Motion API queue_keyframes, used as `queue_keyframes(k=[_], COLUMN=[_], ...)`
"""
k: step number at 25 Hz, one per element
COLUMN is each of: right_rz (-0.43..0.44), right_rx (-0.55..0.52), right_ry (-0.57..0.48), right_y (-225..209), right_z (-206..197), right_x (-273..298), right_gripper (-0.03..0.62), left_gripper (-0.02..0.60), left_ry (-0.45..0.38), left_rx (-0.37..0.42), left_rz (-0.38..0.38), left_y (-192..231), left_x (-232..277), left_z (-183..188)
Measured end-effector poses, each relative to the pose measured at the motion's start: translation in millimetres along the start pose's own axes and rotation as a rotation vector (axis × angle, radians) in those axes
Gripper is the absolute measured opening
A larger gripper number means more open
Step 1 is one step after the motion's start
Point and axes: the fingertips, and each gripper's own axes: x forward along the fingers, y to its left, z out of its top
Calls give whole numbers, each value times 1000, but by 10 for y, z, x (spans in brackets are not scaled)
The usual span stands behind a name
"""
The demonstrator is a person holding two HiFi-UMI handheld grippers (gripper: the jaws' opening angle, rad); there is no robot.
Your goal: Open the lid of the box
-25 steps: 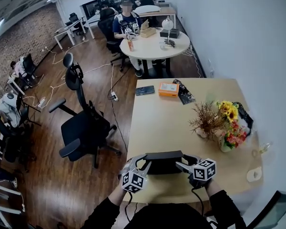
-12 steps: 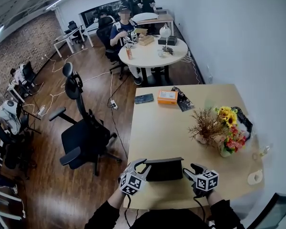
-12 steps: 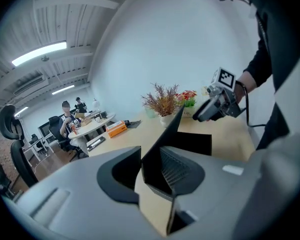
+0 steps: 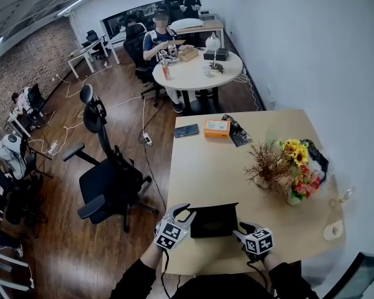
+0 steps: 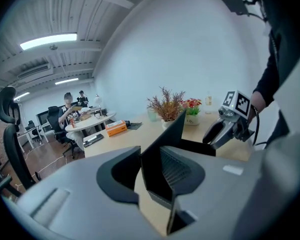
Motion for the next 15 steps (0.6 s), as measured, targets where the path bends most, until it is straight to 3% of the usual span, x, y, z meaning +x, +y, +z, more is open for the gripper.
queue_keyframes(k=[9, 15], right_rz=[24, 4], right_rx=[34, 51], right_ry=[0, -2], right_y=[60, 20], right_z=[-7, -51], right_x=[75, 82], right_gripper=[183, 165], left_gripper=[98, 101], left_ry=[-36, -76], left_rx=[-116, -288], left_rz=[-37, -87], left_y=[190, 302], left_x=[144, 269], left_z=[18, 12])
